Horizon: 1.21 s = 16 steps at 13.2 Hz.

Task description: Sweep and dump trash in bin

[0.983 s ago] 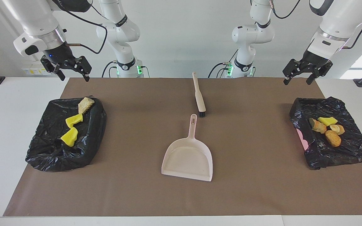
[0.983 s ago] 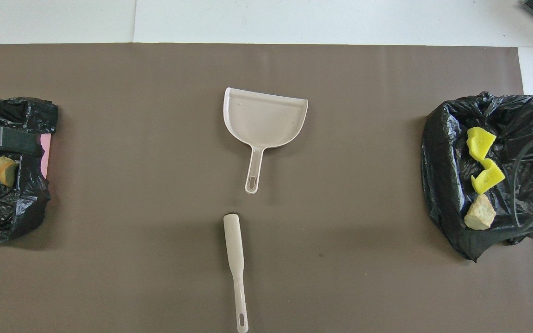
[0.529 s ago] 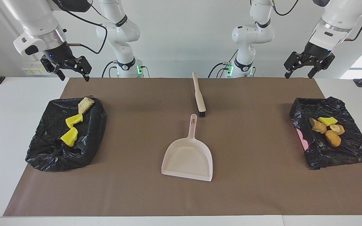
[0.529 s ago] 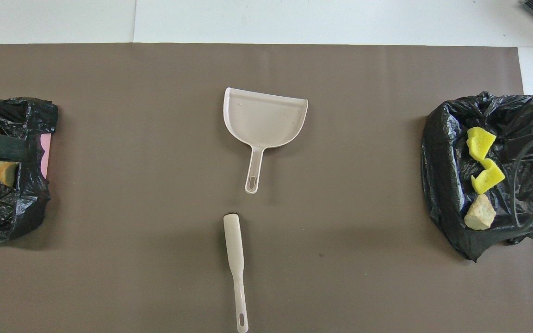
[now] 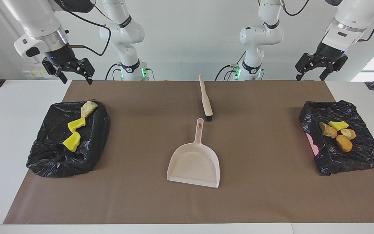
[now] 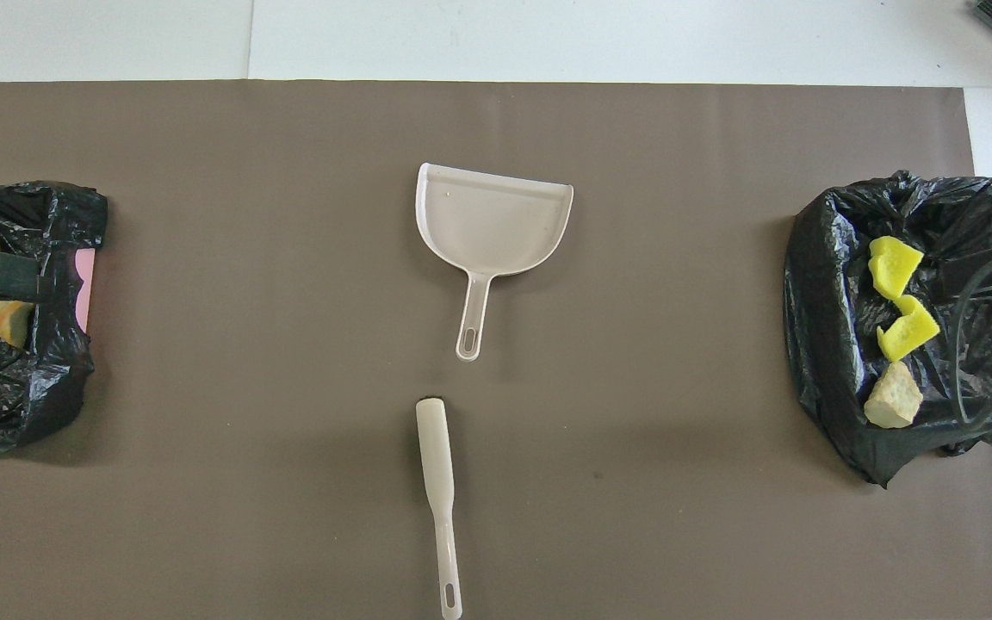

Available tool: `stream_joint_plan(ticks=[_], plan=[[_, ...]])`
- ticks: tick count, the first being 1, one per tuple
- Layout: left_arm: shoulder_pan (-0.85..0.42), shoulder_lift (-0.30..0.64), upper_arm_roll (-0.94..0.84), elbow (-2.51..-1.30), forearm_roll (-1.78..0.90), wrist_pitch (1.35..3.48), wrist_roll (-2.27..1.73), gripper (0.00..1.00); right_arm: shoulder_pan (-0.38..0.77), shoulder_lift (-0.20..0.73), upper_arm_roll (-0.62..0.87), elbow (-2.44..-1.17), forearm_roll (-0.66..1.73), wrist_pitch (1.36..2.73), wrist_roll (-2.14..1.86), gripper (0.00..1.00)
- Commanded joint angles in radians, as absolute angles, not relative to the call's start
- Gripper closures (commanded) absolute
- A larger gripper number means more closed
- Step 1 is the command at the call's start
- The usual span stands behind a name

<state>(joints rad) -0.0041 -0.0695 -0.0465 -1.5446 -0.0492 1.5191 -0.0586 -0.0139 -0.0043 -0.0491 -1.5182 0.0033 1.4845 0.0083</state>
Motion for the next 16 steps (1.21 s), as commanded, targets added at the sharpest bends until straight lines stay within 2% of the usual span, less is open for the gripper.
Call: stream_joint_plan(ticks=[1,16], plan=[[-0.003,-0.08,-0.044,-1.548,-0.041,1.506,-0.051,0.0,-0.014,-0.012,-0.044,-1.529,0.002,1.499,0.025,0.0],[-0.006,-0.089,-0.044,-1.563,-0.005,1.5,-0.048,0.0,-0.014,-0.014,-0.044,-1.529,0.002,1.496,0.026,0.0]])
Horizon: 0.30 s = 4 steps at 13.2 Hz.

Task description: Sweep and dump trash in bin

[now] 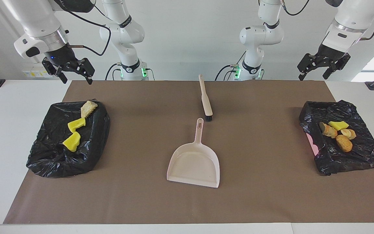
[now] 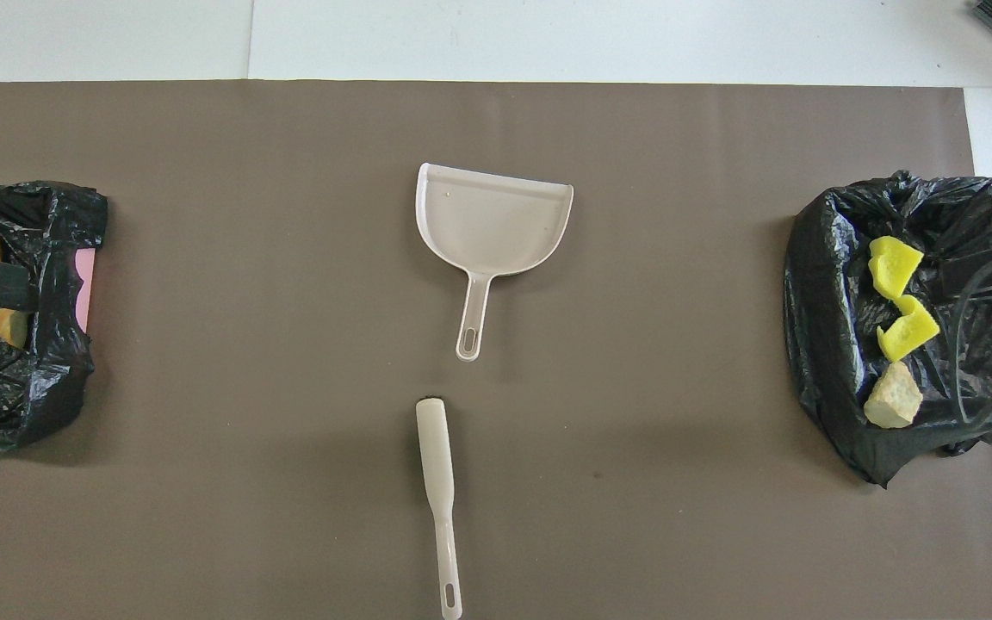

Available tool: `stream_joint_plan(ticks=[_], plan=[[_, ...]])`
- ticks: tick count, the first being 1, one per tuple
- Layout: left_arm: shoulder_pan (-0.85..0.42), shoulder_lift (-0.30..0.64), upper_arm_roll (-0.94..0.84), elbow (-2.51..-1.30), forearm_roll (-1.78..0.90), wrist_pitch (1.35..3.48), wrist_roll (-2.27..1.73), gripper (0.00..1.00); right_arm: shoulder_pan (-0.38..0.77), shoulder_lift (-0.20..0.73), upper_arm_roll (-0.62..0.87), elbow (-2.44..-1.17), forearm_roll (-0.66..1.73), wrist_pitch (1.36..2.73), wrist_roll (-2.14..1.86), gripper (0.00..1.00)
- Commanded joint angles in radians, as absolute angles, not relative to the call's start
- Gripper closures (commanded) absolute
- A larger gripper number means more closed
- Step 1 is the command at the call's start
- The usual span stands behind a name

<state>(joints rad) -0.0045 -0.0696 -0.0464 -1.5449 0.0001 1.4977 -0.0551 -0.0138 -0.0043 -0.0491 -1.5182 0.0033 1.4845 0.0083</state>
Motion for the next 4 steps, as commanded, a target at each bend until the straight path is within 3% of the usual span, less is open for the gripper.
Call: stream_joint_plan(ticks=[1,4], plan=[[-0.008,-0.09,-0.043,-1.563,-0.005,1.503,-0.051,0.0,-0.014,-0.018,-0.044,-1.535,0.002,1.482,0.026,0.0],[-0.009,-0.09,-0.044,-1.565,-0.005,1.523,-0.057,0.0,-0.015,-0.017,-0.045,-1.532,0.002,1.483,0.026,0.0]])
